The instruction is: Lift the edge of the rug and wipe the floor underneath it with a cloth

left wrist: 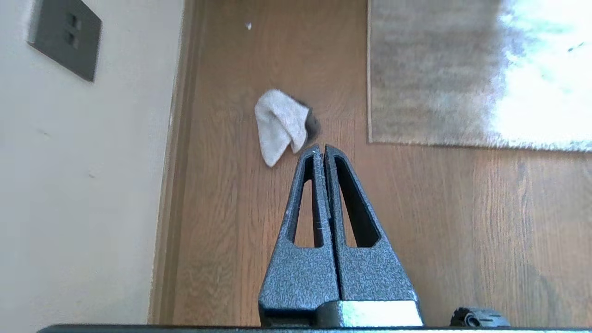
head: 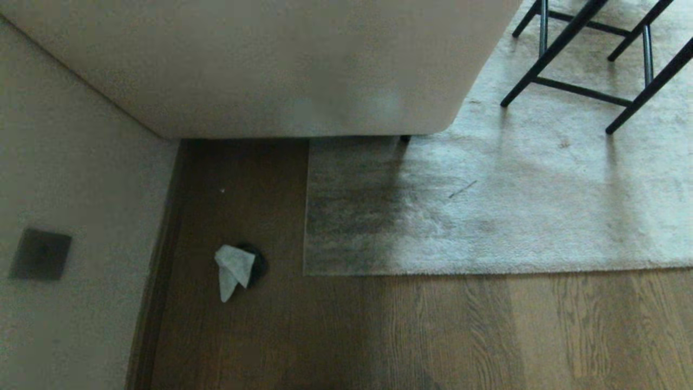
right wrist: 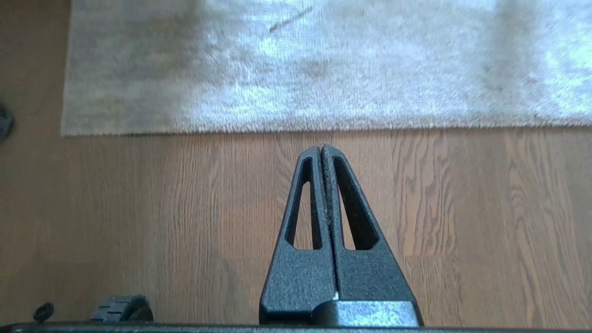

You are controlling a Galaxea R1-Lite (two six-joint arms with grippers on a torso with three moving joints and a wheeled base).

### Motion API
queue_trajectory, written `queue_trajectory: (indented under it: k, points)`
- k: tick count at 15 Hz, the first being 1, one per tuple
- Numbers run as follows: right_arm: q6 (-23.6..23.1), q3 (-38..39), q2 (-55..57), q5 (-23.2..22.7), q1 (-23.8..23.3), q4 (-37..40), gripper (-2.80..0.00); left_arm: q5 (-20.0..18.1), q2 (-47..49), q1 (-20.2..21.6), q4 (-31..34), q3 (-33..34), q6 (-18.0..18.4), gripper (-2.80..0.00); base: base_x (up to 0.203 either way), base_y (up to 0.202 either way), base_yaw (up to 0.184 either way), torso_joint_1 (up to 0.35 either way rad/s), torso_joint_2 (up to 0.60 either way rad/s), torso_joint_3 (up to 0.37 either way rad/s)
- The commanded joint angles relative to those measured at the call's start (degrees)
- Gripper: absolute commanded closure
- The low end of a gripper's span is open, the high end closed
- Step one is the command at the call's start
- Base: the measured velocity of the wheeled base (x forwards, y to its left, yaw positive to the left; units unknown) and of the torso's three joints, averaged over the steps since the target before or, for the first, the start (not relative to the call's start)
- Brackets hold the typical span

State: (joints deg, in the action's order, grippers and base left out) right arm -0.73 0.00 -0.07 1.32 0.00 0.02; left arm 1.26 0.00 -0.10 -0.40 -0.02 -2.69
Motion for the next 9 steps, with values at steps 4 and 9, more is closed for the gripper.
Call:
queue_trajectory:
  k: [4, 9]
  points:
    - [0.0, 0.0, 0.1, 0.0, 0.0, 0.0, 0.0, 0.0, 0.0, 0.0, 0.0, -0.1, 0.0, 0.0, 0.0, 0.0, 0.0, -0.001, 0.0, 0.202]
    - [0.0, 0.0, 0.1, 0.0, 0.0, 0.0, 0.0, 0.1, 0.0, 0.0, -0.1, -0.1, -0.1, 0.0, 0.0, 0.0, 0.0, 0.003, 0.0, 0.204]
